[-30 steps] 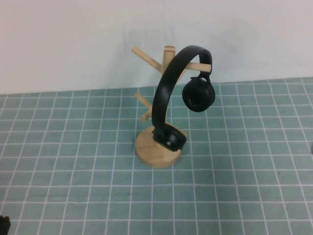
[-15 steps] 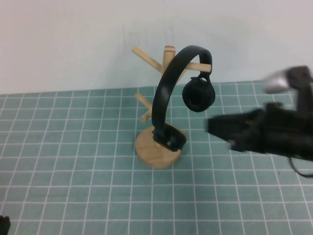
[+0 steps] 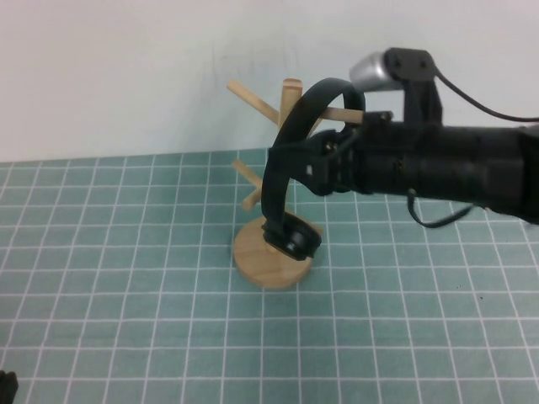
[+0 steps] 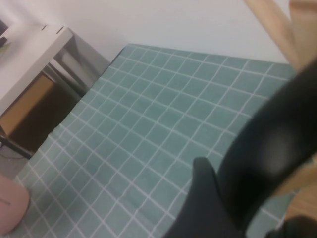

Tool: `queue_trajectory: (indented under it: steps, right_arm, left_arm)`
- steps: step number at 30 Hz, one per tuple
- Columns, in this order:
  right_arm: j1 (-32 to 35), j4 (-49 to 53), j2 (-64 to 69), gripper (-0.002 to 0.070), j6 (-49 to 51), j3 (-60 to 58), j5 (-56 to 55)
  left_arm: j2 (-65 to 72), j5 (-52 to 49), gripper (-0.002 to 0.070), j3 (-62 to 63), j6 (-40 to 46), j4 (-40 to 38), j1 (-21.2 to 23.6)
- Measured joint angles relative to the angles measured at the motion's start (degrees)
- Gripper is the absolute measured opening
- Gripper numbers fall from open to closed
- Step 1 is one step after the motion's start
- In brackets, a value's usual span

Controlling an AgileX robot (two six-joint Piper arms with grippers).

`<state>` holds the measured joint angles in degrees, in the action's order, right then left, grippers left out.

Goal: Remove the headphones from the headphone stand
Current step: Pick up the headphones from the headphone stand, then place the headphones on the table

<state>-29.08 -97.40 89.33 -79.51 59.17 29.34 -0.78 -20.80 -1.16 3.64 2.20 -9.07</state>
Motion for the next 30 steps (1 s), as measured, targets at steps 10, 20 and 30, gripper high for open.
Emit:
queue_trajectory:
  steps: [10, 20, 30]
  right_arm:
    - [0.0, -0.1, 3.26, -0.0003, 0.6, 3.5, 3.16]
    - [-0.27, 3.99, -3.84, -0.0003, 1.93, 3.5, 6.68]
    - [-0.27, 30.56, -18.72, -0.0003, 26.51, 2.42, -1.36]
  left_arm:
    - [0.0, 0.0, -0.0006, 0.0, 0.0, 0.0, 0.0]
    - [0.0, 0.0, -0.0006, 0.0, 0.0, 0.0, 0.0]
    - [0.0, 0.0, -0.0006, 0.0, 0.0, 0.0, 0.0]
